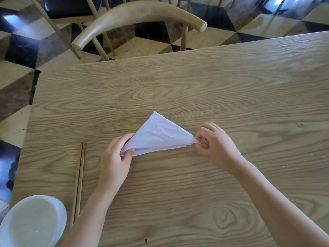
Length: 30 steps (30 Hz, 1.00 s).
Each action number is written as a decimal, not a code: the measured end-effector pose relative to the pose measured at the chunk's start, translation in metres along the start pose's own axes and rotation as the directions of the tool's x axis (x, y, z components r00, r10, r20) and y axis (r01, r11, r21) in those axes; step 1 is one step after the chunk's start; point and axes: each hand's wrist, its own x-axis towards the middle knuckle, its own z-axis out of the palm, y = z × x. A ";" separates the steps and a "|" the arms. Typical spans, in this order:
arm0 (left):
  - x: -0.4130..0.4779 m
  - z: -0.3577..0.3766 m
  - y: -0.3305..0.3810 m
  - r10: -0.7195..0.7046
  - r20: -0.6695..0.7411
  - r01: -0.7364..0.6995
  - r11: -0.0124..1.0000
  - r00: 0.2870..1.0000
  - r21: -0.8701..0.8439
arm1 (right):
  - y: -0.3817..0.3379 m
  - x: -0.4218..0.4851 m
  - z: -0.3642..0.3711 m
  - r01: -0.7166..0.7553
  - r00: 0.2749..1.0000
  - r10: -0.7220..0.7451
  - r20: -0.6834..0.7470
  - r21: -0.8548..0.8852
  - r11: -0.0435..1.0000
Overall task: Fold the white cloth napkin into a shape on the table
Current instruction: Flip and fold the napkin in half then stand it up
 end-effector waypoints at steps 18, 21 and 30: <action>0.027 -0.022 0.026 -0.164 0.442 0.261 0.951 0.882 -0.168 | 0.003 -0.009 -0.019 -0.113 0.993 0.113 0.046 0.009 0.994; 0.024 -0.024 0.025 -0.013 0.414 0.112 0.970 0.910 -0.214 | -0.012 0.009 -0.025 -0.170 0.969 0.117 0.219 0.239 0.956; 0.023 -0.020 0.003 0.266 0.161 -0.274 0.961 0.950 0.027 | -0.015 0.023 -0.004 0.178 0.978 -0.190 0.080 0.136 0.975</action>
